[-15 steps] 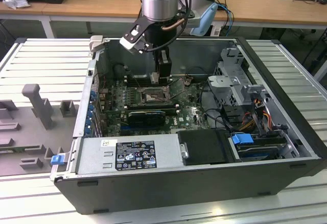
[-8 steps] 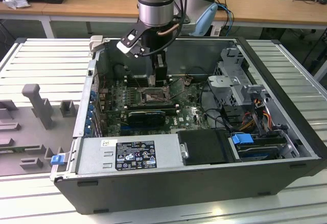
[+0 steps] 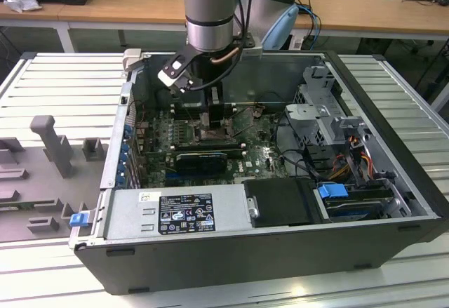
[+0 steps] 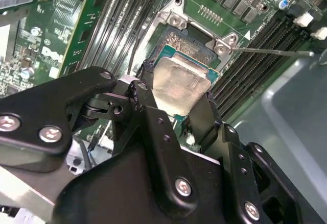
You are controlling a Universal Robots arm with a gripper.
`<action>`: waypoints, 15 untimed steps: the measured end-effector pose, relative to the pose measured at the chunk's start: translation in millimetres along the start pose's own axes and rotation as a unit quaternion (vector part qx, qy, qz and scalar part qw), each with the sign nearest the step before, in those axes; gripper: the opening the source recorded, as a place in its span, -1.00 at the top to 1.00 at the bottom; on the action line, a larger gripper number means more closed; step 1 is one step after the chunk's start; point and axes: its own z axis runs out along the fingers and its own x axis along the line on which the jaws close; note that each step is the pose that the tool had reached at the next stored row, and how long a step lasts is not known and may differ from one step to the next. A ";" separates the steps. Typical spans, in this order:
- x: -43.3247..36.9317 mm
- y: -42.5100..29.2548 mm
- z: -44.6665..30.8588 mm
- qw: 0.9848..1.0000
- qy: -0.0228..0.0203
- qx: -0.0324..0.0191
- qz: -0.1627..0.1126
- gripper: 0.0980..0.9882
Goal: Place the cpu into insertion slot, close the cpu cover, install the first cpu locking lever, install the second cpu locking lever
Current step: 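Place the cpu into insertion slot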
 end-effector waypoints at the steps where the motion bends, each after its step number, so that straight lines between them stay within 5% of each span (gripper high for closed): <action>1: 0.0 -0.5 1.8 1.000 0.000 0.000 0.000 0.04; 8: 0.3 -3.4 22.4 1.000 -0.001 0.000 0.009 0.04; 15: 1.3 -2.3 27.2 1.000 -0.001 0.001 0.009 0.04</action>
